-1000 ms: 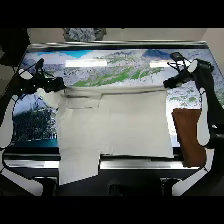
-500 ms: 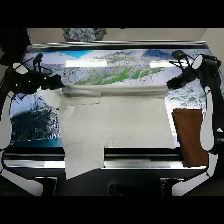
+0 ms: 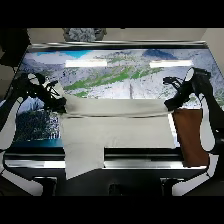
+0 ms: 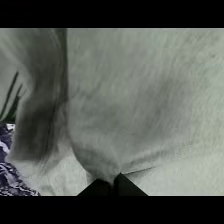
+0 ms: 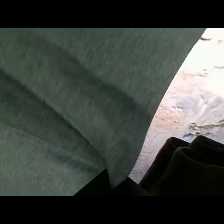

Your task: Fold the shirts.

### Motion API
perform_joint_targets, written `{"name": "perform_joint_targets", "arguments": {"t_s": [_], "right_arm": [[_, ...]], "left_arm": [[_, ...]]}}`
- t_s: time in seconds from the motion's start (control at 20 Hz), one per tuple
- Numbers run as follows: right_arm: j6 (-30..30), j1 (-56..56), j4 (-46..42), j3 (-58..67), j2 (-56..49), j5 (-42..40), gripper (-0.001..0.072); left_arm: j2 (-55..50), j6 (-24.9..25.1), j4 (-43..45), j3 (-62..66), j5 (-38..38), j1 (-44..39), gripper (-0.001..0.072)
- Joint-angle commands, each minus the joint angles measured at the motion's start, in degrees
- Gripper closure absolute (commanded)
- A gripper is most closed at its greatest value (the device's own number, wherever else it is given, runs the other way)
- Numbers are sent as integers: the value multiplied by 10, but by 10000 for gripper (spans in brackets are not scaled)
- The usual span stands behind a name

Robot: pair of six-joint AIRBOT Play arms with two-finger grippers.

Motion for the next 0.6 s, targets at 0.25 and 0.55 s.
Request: {"name": "perform_joint_targets", "arguments": {"t_s": [0.25,0.55], "right_arm": [[-3,-2,21,-21,-2,21,275],[-2,-103,38,-45,71,103,274]], "left_arm": [[-2,-3,2,-17,-5,5,301],[101,17,-13,-101,-28,61,297]]}}
